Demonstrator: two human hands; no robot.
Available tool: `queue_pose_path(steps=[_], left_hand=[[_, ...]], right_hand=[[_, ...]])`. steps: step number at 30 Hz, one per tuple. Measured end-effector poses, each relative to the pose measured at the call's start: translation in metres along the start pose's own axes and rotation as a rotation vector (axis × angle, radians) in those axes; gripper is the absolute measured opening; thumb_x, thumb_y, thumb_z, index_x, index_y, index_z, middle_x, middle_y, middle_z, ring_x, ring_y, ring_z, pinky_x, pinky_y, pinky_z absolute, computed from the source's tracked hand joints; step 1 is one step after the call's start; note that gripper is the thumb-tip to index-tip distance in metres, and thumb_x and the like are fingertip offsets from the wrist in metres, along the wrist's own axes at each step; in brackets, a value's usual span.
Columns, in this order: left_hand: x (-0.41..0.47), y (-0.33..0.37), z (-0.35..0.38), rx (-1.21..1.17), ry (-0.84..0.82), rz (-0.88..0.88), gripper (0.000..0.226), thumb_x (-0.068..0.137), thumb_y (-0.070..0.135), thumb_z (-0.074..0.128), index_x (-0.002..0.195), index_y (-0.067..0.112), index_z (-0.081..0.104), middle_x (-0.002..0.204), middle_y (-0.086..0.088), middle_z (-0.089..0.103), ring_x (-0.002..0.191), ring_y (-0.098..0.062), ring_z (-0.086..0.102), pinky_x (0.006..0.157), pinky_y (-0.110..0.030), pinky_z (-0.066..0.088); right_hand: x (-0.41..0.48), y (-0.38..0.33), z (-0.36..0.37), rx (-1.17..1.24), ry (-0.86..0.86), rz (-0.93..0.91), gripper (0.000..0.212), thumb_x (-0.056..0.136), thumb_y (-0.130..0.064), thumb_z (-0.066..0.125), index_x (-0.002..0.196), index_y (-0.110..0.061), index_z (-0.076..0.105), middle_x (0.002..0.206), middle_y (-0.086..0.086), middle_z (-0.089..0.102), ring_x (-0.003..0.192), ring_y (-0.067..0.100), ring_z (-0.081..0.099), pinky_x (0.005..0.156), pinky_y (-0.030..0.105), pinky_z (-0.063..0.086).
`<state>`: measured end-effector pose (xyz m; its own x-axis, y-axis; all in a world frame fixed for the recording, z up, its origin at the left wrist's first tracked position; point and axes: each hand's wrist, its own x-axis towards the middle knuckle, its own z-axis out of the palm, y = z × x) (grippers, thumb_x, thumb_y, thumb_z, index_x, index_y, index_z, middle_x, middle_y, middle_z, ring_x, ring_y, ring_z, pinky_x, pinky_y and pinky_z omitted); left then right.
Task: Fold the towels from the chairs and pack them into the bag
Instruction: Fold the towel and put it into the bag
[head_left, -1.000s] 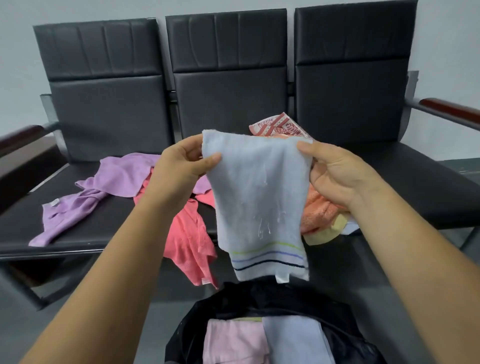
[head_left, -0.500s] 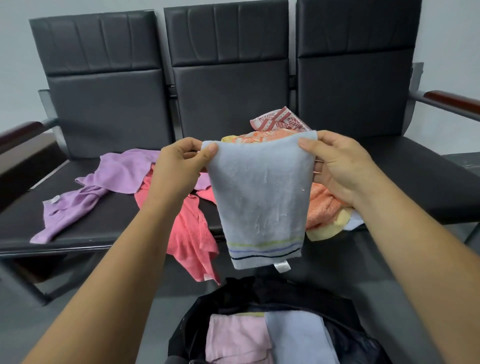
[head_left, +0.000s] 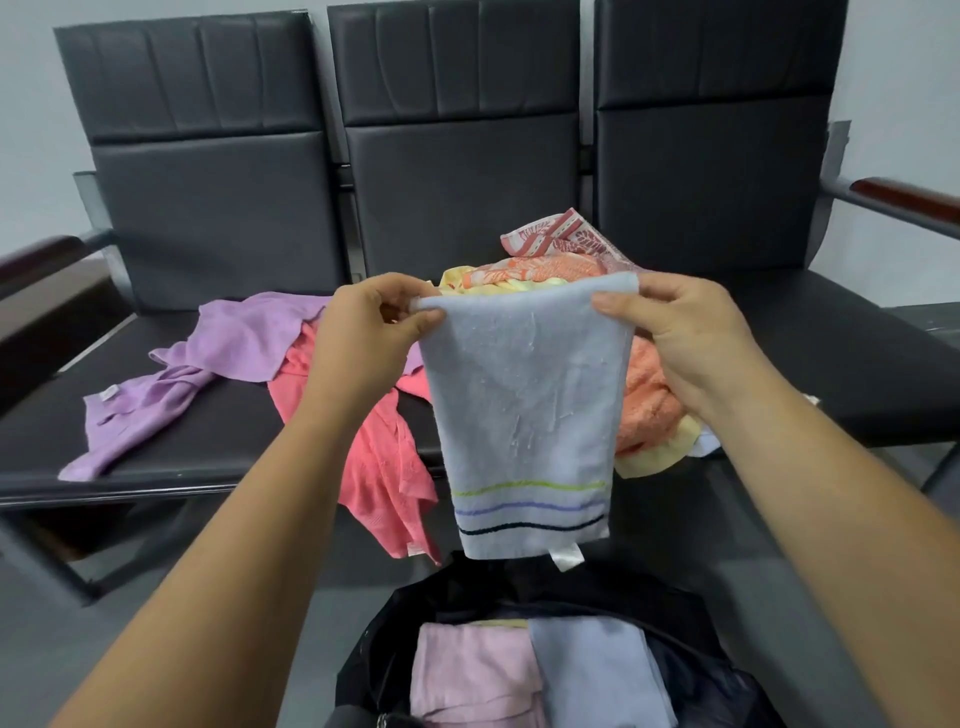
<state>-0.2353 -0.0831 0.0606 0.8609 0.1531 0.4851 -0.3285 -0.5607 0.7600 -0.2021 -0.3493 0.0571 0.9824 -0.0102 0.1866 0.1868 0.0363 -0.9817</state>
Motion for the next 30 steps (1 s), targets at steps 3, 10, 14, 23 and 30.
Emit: queue_pose_path(steps=[3,10,14,23,30], left_hand=[[-0.001,0.004,0.002,-0.182,-0.113,0.010,0.006,0.089,0.023,0.072,0.087,0.024,0.066,0.085,-0.013,0.068,0.082,-0.015,0.060,0.081,-0.039,0.048],[-0.015,0.025,0.020,-0.326,-0.401,0.051,0.007,0.098,0.009,0.064,0.097,0.005,0.058,0.071,-0.007,0.060,0.066,-0.012,0.047,0.063,-0.026,0.040],[-0.016,0.019,0.023,-0.394,-0.341,0.003,0.013,0.094,0.018,0.068,0.100,0.008,0.061,0.084,-0.018,0.066,0.074,-0.019,0.059,0.069,-0.035,0.048],[-0.037,0.003,0.030,-0.519,-0.639,-0.415,0.034,0.093,0.017,0.070,0.126,0.017,0.068,0.120,-0.008,0.073,0.115,-0.030,0.068,0.102,-0.049,0.053],[-0.033,0.019,0.038,-1.019,-0.365,-0.486,0.035,0.101,0.019,0.053,0.135,0.018,0.058,0.131,-0.007,0.068,0.121,-0.023,0.065,0.099,-0.039,0.055]], right_hand=[[-0.004,-0.002,0.002,-0.025,-0.052,-0.130,0.015,0.087,-0.008,0.077,0.099,-0.017,0.078,0.098,0.002,0.078,0.099,0.018,0.073,0.091,0.034,0.058],[-0.023,0.005,0.031,-0.156,-0.519,-0.096,0.049,0.084,-0.002,0.080,0.127,-0.014,0.059,0.103,0.011,0.075,0.102,0.017,0.071,0.090,0.034,0.058],[-0.023,0.007,0.036,-0.109,-0.357,-0.091,0.048,0.083,-0.002,0.080,0.125,-0.016,0.062,0.105,0.011,0.077,0.103,0.026,0.074,0.095,0.047,0.058],[-0.004,0.007,0.025,0.185,-0.084,0.079,0.032,0.087,-0.006,0.075,0.118,-0.006,0.070,0.105,0.009,0.077,0.100,0.023,0.073,0.090,0.037,0.059],[-0.006,0.015,0.007,0.597,-0.236,0.405,0.026,0.086,-0.030,0.067,0.099,-0.011,0.080,0.105,0.007,0.073,0.099,0.023,0.072,0.095,0.036,0.056]])
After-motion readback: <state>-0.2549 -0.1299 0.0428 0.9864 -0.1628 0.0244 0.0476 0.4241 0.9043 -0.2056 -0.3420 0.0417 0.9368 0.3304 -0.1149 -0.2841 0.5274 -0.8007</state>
